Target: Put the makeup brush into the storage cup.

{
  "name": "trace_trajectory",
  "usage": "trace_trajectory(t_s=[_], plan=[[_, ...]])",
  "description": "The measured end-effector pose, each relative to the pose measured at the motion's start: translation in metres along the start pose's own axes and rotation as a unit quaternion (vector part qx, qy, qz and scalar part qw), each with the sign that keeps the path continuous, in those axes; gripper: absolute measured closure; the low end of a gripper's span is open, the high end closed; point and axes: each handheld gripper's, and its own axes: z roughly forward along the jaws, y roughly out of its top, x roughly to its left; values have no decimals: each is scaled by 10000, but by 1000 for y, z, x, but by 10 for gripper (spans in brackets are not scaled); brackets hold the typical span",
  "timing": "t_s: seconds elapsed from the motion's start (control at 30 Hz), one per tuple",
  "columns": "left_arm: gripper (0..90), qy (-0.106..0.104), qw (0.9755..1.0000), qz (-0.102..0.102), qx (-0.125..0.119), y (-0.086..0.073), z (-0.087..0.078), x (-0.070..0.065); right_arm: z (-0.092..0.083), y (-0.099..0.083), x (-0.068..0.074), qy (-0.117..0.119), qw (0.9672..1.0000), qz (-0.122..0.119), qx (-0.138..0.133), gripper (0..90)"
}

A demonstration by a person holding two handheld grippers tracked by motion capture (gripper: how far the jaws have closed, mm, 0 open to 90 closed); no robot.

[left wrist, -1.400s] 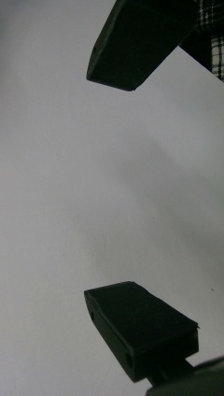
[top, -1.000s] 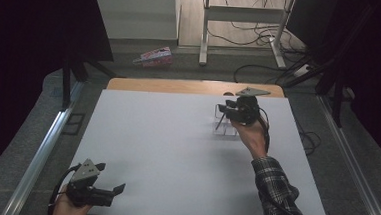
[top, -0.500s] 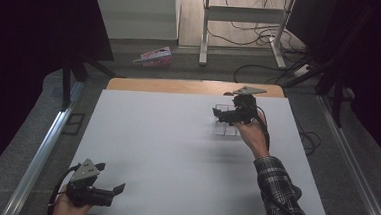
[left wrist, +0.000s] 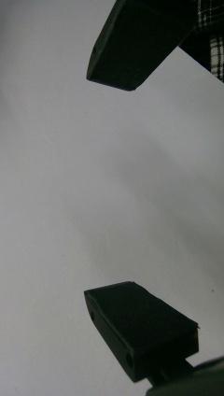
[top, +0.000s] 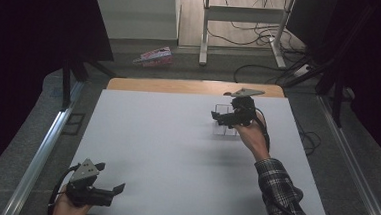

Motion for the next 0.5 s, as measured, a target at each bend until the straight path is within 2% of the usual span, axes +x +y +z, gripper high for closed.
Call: trace_trajectory(t_s=[0.5], plan=[[18,7,10000,5,8,0,0,0,-12,-2,4,126,9999,-65,-12,0]])
